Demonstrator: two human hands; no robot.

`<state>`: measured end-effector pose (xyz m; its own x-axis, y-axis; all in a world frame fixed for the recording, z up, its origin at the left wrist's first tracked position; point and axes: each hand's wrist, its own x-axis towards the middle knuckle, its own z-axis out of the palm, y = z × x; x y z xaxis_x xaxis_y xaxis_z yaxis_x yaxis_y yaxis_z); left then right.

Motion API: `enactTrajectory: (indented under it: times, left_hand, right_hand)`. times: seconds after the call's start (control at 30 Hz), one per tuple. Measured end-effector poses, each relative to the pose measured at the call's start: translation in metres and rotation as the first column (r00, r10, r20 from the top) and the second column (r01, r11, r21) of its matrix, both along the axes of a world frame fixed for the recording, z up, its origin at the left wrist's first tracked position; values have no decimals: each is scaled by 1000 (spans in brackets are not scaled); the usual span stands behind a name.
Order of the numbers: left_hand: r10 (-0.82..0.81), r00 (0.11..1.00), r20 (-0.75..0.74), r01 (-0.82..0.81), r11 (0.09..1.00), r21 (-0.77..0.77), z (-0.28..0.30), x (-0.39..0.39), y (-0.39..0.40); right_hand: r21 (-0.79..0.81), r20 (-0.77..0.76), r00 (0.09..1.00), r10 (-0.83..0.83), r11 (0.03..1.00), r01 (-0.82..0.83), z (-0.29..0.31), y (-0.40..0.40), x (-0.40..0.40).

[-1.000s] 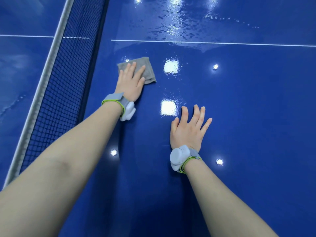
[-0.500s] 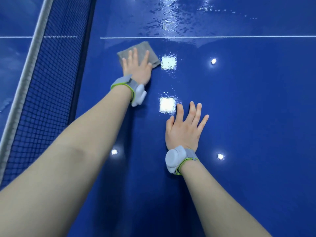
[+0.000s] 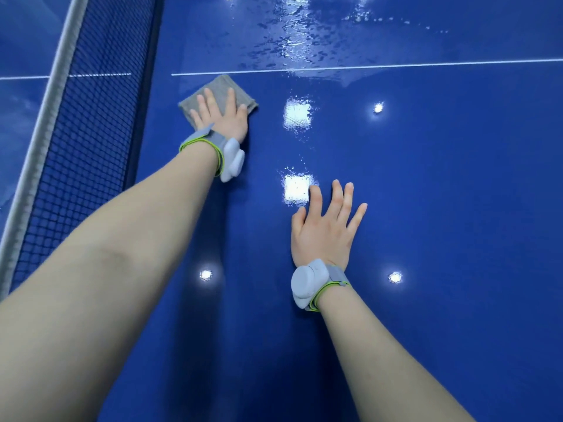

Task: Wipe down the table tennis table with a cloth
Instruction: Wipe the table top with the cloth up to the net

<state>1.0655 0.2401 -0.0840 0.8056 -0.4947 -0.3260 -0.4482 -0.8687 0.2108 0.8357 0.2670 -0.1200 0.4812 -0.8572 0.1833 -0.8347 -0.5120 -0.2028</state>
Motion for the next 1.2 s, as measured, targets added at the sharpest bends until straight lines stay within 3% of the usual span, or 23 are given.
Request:
enactTrajectory:
  times: [0.17, 0.37, 0.43, 0.53, 0.63, 0.77, 0.97, 1.03, 1.2]
  left_hand:
    - [-287, 949, 132, 288, 958, 13, -8, -50, -42]
    - [-611, 791, 1, 611, 791, -39, -2, -106, -77]
    - [-594, 804, 6, 594, 803, -40, -1, -98, -78]
    - [-405, 913, 53, 406, 914, -12, -2, -65, -70]
    - [-334, 939, 82, 335, 942, 3, -5, -49, -54]
    - [-391, 916, 90, 393, 920, -4, -4, -79, -35]
    - [-644, 764, -34, 642, 765, -55, 2, -114, 22]
    - [-622, 782, -44, 621, 783, -33, 3, -107, 35]
    - [-472, 881, 27, 471, 881, 51, 1, -102, 53]
  right_hand:
    - [-5, -6, 1000, 0, 1000, 0, 0, -1, 1]
    - [-4, -37, 999, -13, 1000, 13, -1, -1, 3]
    - [-7, -14, 1000, -9, 1000, 9, -1, -2, 3]
    - [-7, -4, 1000, 2, 1000, -2, -1, -3, 2]
    - [7, -13, 1000, 11, 1000, -11, 0, -3, 3]
    - [16, -13, 1000, 9, 1000, -9, 0, -3, 2]
    - [33, -21, 1000, 2, 999, -1, 0, -3, 2]
    - [107, 9, 1000, -14, 994, 13, 4, -4, 2]
    - [338, 281, 960, 1, 936, -99, 20, -8, -7]
